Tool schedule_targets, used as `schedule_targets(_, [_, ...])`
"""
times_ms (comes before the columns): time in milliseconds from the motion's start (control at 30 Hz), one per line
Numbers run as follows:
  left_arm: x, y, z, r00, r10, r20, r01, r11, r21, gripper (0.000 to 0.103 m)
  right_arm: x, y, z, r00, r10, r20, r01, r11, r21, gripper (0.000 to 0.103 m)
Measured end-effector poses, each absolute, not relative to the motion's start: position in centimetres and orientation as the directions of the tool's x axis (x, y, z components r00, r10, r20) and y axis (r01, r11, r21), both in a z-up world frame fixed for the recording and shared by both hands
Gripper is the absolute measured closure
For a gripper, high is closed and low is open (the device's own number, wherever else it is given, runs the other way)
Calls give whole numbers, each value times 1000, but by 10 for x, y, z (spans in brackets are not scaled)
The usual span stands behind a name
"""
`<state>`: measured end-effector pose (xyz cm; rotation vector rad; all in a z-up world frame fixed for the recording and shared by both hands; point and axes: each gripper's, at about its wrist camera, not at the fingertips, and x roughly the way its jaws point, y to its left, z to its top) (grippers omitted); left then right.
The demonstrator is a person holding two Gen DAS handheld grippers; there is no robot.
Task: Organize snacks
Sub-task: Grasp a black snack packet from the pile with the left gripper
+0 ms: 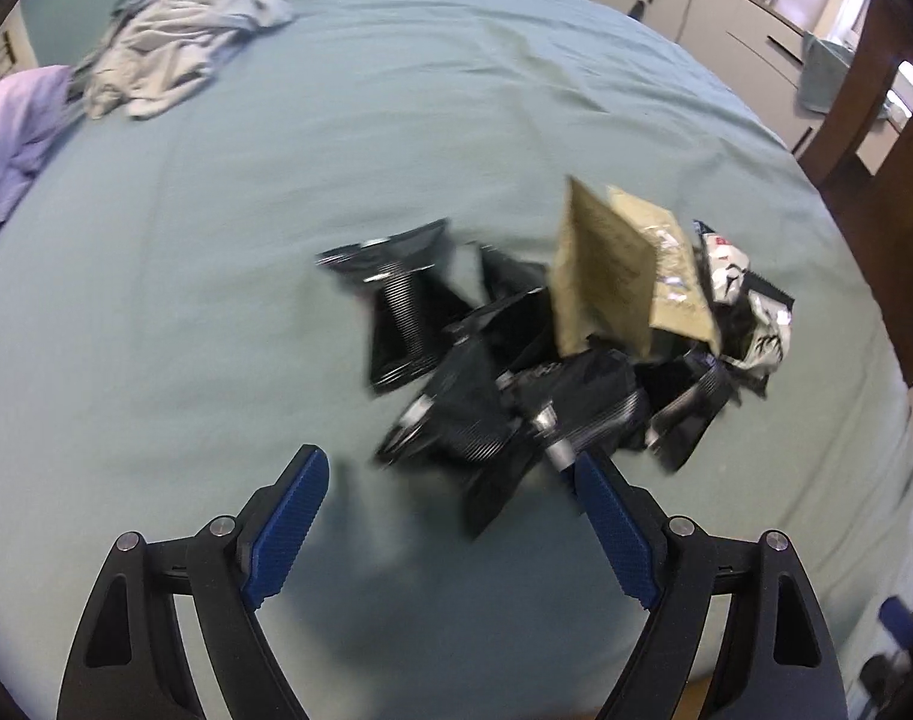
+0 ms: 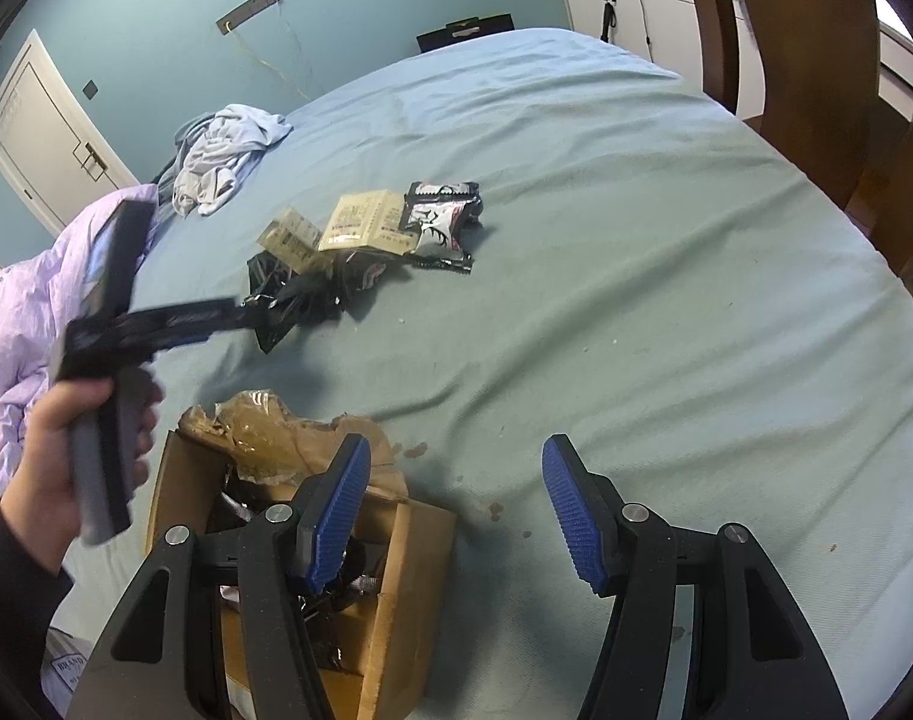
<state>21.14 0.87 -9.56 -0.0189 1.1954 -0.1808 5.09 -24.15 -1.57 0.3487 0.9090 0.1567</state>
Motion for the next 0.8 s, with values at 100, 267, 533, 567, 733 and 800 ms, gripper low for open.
schedule_targets(100, [216,0,-99,343,-193,-919,162,976,-144,17,54,-241,-19,597,288,-749,13,930,368,44])
schedule_targets(267, [215,-3,-102,336,-222,-916,187,968,-166,39,59,-240,-24,581,295,-758,18,927,375,44])
schedule_targets(533, [191,3,-84,328,-236,-915,200,964,-177,79,59,-239,-24,590,262,-764,33,937,347,44])
schedule_targets(567, [187,7,-76,334,-246,-910,192,963,-190,79,59,-239,-23,594,254,-763,35,940,340,44])
schedule_targets(733, [160,23,-34,396,-251,-883,185,964,-191,79,50,-238,-18,619,217,-755,54,947,317,44])
schedule_targets(800, [140,28,-14,418,-253,-872,204,962,-182,79,46,-240,-15,628,219,-747,60,943,327,44])
